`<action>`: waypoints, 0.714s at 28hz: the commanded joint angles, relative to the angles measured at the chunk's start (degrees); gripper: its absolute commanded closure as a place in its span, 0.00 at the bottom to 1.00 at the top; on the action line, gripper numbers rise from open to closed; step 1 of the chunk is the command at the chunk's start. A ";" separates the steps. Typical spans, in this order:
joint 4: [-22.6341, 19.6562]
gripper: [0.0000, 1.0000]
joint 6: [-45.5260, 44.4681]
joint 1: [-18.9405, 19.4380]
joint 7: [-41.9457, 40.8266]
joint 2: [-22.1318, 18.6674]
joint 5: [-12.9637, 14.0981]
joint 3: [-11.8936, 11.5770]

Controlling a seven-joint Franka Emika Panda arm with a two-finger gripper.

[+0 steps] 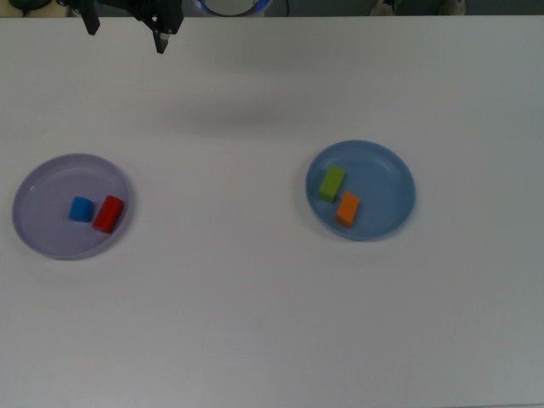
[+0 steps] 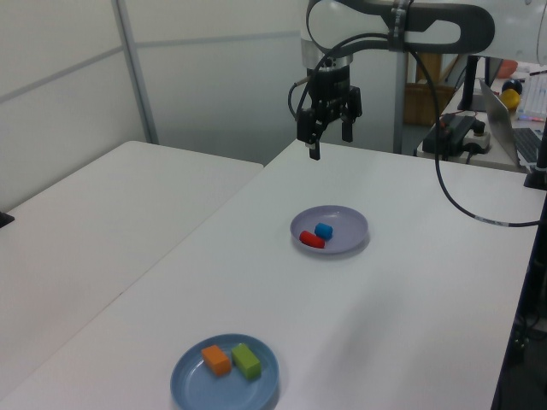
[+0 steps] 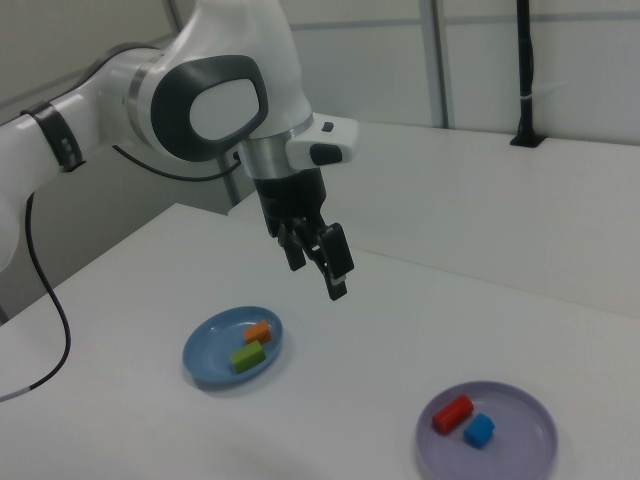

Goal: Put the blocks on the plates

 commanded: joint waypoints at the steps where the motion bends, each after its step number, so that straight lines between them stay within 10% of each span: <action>1: 0.07 0.00 1.25 -0.45 0.65 -0.24 2.03 -0.35; 20: 0.07 0.00 1.16 -0.45 -1.02 -0.24 2.12 -0.35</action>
